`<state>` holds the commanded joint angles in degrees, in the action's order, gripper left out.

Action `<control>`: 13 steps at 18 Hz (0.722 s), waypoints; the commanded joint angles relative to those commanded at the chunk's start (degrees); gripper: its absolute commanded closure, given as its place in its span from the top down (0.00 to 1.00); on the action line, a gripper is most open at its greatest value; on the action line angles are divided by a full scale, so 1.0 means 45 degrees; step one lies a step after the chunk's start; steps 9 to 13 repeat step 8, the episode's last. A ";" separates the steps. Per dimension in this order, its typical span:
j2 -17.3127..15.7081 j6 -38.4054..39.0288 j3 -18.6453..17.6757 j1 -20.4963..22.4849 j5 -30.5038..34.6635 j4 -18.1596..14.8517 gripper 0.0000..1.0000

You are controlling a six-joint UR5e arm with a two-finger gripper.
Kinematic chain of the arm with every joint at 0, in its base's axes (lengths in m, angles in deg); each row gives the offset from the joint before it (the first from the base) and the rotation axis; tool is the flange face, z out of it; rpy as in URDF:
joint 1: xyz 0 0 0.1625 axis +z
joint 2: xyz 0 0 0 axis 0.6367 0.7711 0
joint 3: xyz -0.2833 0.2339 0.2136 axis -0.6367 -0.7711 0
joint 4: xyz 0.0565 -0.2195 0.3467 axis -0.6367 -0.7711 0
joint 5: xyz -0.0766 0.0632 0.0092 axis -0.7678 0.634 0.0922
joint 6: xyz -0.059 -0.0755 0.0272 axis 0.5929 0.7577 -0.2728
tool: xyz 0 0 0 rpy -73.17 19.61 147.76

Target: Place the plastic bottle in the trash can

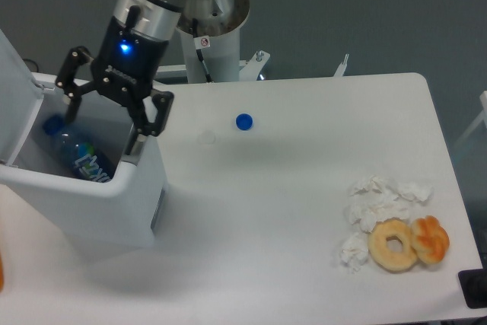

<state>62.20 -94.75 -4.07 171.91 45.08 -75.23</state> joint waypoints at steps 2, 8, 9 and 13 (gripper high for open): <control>0.0039 -0.0566 0.0119 -0.0020 0.0548 0.0000 1.00; -0.0116 -0.2073 -0.0095 0.0039 0.1156 -0.0175 1.00; -0.0116 -0.2073 -0.0095 0.0039 0.1156 -0.0175 1.00; -0.0116 -0.2073 -0.0095 0.0039 0.1156 -0.0175 1.00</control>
